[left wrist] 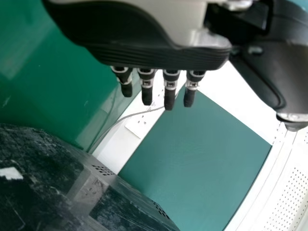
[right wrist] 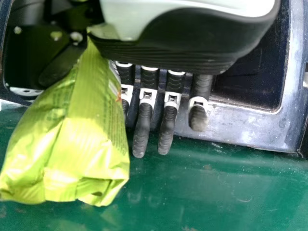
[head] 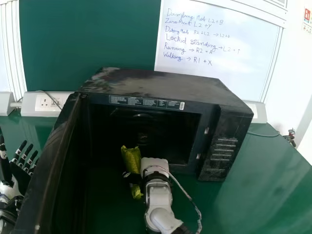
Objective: Put biscuit inside oven
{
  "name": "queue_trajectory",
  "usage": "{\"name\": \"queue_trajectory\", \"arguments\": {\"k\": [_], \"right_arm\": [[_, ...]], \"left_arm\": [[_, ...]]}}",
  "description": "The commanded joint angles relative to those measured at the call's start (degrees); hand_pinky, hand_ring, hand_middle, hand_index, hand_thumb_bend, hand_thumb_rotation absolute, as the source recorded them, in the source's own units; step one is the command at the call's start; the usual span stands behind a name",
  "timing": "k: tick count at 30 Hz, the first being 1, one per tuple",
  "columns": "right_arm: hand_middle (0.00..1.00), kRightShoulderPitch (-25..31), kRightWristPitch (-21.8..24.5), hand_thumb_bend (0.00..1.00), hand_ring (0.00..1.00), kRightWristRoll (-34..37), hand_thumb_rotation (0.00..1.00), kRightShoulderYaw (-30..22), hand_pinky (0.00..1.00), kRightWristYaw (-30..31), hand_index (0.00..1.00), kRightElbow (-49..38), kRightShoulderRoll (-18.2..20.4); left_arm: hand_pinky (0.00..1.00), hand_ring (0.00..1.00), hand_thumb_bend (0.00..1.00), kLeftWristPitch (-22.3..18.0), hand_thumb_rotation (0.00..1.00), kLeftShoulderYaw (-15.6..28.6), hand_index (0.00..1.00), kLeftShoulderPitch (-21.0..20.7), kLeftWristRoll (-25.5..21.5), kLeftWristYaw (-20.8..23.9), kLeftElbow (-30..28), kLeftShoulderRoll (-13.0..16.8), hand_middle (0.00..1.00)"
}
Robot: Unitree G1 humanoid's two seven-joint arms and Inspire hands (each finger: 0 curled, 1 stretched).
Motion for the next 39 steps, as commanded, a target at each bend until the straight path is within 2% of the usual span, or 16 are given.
{"name": "queue_trajectory", "arguments": {"k": [1,15,21,27,35,39], "right_arm": [[0.47,1.06,-0.10,0.56,0.15,1.91,0.00,-0.79,0.08,-0.02,0.74,1.16,-1.16],[0.47,0.88,0.05,0.56,0.13,2.59,0.00,-0.99,0.07,1.22,0.76,-0.96,-2.42],[0.47,1.09,0.23,0.56,0.13,3.34,0.00,-2.17,0.06,3.12,0.76,-5.72,-4.68],[0.47,0.93,0.51,0.56,0.14,3.43,0.00,-3.65,0.07,5.10,0.75,-10.84,-7.35],[0.47,-1.00,0.26,0.55,0.16,3.40,0.00,-5.99,0.09,7.31,0.79,-14.44,-9.93],[0.47,-2.61,-0.49,0.56,0.15,3.78,0.00,-6.83,0.08,7.73,0.71,-14.66,-10.72]], "left_arm": [[0.73,0.78,0.77,0.39,0.12,-0.59,0.82,0.08,0.11,0.08,-0.44,0.35,0.82],[0.73,0.78,0.76,-0.06,0.12,-0.40,0.82,0.22,0.16,-0.94,0.41,0.68,0.81],[0.73,0.79,0.78,0.25,0.11,-0.13,0.82,-0.27,-0.21,-0.18,0.74,0.60,0.82],[0.73,0.79,0.76,-0.35,0.12,-0.08,0.83,-0.39,0.18,-1.29,2.02,1.44,0.83],[0.73,0.79,0.75,-0.37,0.11,0.36,0.84,-0.73,-0.55,-0.94,2.80,1.50,0.83],[0.73,0.79,0.74,-0.52,0.11,0.35,0.84,-0.60,-0.28,-1.21,2.93,1.71,0.82]]}}
